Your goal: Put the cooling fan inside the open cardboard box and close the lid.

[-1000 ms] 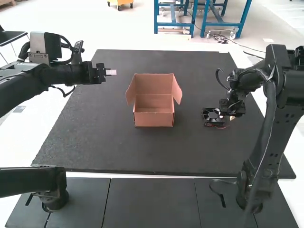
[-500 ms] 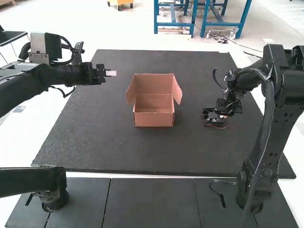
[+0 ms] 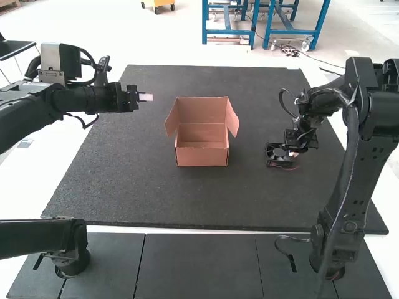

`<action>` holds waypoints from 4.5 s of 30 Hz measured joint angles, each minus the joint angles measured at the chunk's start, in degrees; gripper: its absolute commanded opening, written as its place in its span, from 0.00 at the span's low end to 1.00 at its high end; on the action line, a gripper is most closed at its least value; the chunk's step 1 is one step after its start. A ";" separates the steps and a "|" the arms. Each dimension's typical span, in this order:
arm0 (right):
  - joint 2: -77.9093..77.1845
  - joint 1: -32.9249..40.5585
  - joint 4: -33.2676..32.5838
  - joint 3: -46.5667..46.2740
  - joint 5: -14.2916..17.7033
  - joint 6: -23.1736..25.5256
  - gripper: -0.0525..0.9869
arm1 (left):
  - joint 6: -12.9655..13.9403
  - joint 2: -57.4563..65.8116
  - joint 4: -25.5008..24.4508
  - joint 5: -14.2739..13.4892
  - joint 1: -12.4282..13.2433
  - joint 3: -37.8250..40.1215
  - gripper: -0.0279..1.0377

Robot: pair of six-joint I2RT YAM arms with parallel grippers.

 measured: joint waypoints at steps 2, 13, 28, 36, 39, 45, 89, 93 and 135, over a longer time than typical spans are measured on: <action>-0.96 0.00 -0.33 0.00 -0.33 0.00 0.03 | 0.00 0.00 0.07 0.00 0.00 0.00 0.91; -15.80 0.00 -7.43 0.04 -4.61 0.02 0.03 | 0.00 0.00 0.42 -0.24 0.00 -2.36 0.91; -36.13 3.19 -12.52 -1.38 -12.39 3.96 0.03 | 0.24 0.00 2.05 -1.75 -0.02 -5.38 0.91; -38.66 15.41 -13.25 -1.55 -15.65 9.84 0.03 | 1.07 0.00 0.63 -1.42 -0.02 -5.38 0.91; -38.69 21.09 -11.85 -1.92 -16.20 12.61 0.03 | 1.11 -0.24 -0.70 -1.14 -0.55 -5.40 0.91; -38.40 24.76 -9.49 -2.86 -16.74 15.98 0.03 | 1.25 -4.46 -3.06 -0.17 -2.69 -5.40 0.91; -11.26 32.26 -1.38 10.34 -18.32 14.97 0.03 | -2.05 -8.31 -2.91 0.22 -4.50 -6.86 0.91; -9.53 32.26 -0.83 11.13 -18.29 14.97 0.03 | -2.23 -8.31 -2.91 0.22 -4.50 -6.86 0.91; -1.44 32.26 4.35 15.19 -10.19 13.03 0.50 | -4.00 -10.93 -3.28 0.22 -4.50 -6.84 0.91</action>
